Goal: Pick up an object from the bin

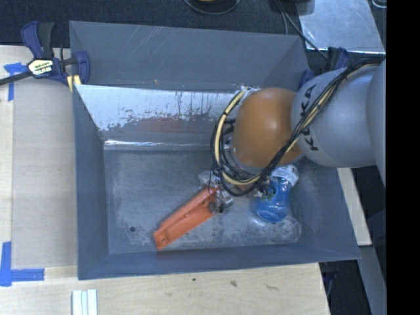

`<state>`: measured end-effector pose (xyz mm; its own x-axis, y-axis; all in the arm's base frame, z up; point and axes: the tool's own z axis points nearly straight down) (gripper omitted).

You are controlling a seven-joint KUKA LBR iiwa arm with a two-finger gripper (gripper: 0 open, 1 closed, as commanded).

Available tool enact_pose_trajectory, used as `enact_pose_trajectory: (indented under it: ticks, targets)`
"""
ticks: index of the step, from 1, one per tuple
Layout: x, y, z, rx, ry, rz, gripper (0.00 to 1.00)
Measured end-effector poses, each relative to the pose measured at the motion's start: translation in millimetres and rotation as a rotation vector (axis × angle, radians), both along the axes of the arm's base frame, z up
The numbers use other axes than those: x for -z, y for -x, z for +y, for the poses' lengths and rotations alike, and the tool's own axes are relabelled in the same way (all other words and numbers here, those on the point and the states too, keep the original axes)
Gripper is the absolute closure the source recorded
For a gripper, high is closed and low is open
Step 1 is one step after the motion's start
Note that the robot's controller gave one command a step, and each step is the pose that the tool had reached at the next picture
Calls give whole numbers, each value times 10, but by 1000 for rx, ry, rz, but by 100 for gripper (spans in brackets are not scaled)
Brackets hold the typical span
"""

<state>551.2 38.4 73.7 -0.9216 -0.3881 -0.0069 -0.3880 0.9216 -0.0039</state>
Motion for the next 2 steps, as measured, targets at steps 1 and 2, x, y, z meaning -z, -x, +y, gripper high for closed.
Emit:
enact_pose_trajectory:
  ticks: [1,2]
  targets:
    - [0,-1,0,0,0,0,100]
    - [-1515,45,-10,10,-1,-3,100]
